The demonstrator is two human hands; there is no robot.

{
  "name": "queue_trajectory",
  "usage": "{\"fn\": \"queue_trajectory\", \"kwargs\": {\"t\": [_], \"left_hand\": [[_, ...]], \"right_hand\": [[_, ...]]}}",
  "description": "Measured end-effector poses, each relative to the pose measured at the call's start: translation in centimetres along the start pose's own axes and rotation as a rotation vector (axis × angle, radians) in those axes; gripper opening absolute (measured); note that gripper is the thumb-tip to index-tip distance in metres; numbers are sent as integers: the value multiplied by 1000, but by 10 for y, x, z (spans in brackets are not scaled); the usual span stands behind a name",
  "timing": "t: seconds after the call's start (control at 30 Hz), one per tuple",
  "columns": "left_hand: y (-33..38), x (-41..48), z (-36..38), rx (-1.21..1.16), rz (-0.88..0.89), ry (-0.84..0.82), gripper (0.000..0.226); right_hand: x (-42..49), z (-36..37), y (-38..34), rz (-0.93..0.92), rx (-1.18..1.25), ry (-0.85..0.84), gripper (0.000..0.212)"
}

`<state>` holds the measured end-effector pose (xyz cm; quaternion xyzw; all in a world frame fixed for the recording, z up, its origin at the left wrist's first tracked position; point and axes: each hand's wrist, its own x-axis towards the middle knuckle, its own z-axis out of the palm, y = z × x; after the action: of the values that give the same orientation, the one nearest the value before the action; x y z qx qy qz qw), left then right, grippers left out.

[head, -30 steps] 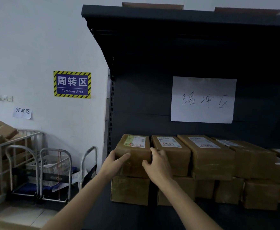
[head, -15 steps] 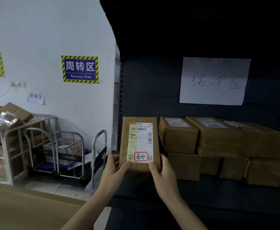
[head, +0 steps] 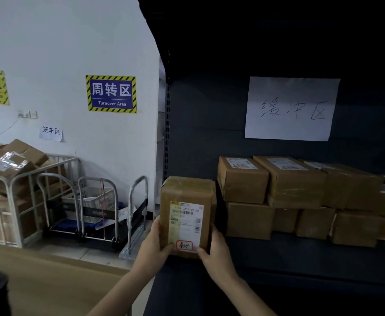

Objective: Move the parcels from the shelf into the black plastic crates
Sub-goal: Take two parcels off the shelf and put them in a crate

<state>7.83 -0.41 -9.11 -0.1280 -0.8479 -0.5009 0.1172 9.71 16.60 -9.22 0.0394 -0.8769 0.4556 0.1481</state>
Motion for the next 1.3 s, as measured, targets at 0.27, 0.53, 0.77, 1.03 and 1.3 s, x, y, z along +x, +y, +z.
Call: {"fn": "queue_trajectory", "kwargs": {"t": [0.27, 0.53, 0.77, 1.03, 1.3], "left_hand": [[30, 4, -25, 66, 40, 165, 86], [138, 27, -9, 198, 413, 308, 65], [188, 62, 89, -68, 300, 73, 67], [163, 122, 131, -414, -159, 215, 69], [158, 133, 137, -712, -281, 167, 58]], "right_hand": [[5, -44, 6, -9, -32, 17, 72], [25, -134, 1, 8, -28, 253, 58], [44, -169, 2, 34, 20, 315, 47], [81, -147, 12, 145, 39, 265, 71], [100, -148, 16, 173, 381, 211, 68]]}}
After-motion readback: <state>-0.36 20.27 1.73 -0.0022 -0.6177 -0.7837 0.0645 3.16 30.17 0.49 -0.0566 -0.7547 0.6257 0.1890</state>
